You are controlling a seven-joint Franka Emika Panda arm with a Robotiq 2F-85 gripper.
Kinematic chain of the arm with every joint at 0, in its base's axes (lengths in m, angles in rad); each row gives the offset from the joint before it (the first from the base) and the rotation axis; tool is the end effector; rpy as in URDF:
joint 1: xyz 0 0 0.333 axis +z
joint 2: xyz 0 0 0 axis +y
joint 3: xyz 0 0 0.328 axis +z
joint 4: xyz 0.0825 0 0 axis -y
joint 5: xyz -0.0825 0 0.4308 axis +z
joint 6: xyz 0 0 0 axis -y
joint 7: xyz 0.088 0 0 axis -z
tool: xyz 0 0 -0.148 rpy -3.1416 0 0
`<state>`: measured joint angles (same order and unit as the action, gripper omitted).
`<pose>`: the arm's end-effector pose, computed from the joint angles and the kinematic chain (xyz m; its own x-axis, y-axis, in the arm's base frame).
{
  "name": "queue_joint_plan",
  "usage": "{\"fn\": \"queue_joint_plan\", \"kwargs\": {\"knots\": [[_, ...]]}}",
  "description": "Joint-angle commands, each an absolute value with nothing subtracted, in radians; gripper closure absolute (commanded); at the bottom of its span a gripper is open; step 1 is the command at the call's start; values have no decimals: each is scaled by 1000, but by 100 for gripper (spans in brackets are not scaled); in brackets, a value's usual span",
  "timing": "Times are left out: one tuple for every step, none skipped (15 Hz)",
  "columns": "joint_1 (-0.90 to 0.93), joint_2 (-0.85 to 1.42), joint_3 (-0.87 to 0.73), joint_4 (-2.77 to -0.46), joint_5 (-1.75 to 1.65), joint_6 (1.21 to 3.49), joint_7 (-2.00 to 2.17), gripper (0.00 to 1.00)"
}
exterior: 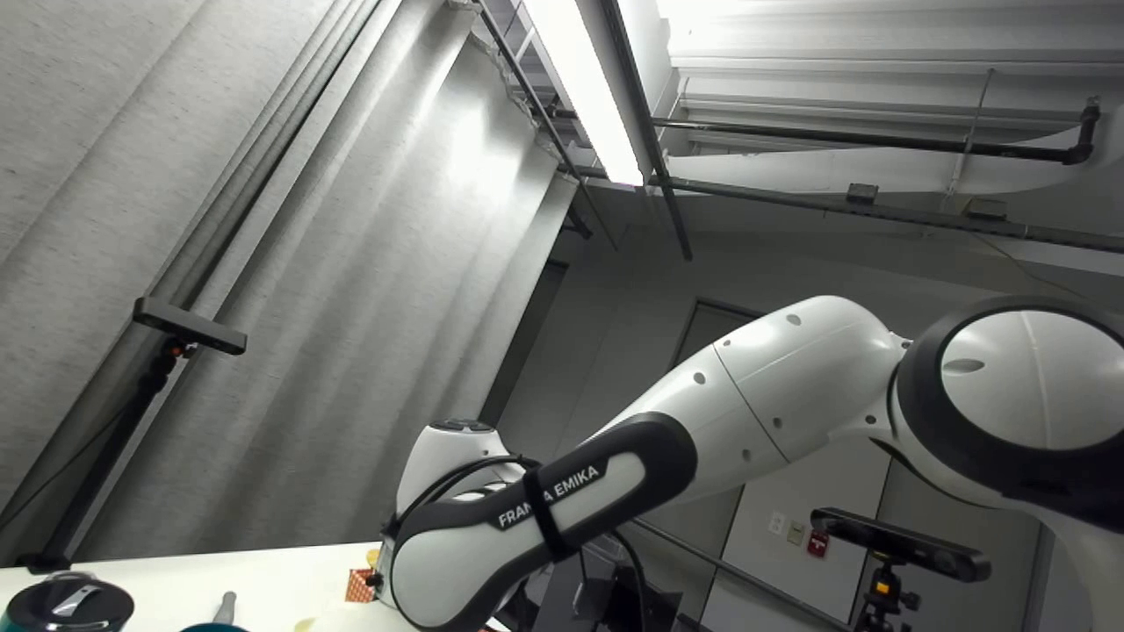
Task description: Put the dishing spoon in the blue cup
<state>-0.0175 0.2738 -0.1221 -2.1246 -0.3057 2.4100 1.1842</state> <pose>0.6040 -0.0960 0.2208 0.4604 -0.8621 0.2115 -0.8877 -0.4484 0.1047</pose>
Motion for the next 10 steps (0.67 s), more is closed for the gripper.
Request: {"fn": "queue_joint_plan", "kwargs": {"knots": [[-4, 278, -134, -2111, -282, 2388, 1163, 35], [-5, 278, -134, -2112, -282, 2389, 1163, 28], [-5, 276, -134, -2114, -282, 2390, 1163, 20], [-6, 274, -135, -2116, -282, 2391, 1162, 13], [-6, 271, -135, -2119, -280, 2390, 1160, 5], [-7, 266, -132, -2124, -276, 2388, 1152, 1], [-9, 262, -129, -2129, -271, 2388, 1139, 0], [-10, 257, -126, -2134, -265, 2390, 1126, 0], [-9, 252, -124, -2139, -261, 2390, 1116, 0], [-8, 249, -123, -2142, -257, 2390, 1106, 0]]}}
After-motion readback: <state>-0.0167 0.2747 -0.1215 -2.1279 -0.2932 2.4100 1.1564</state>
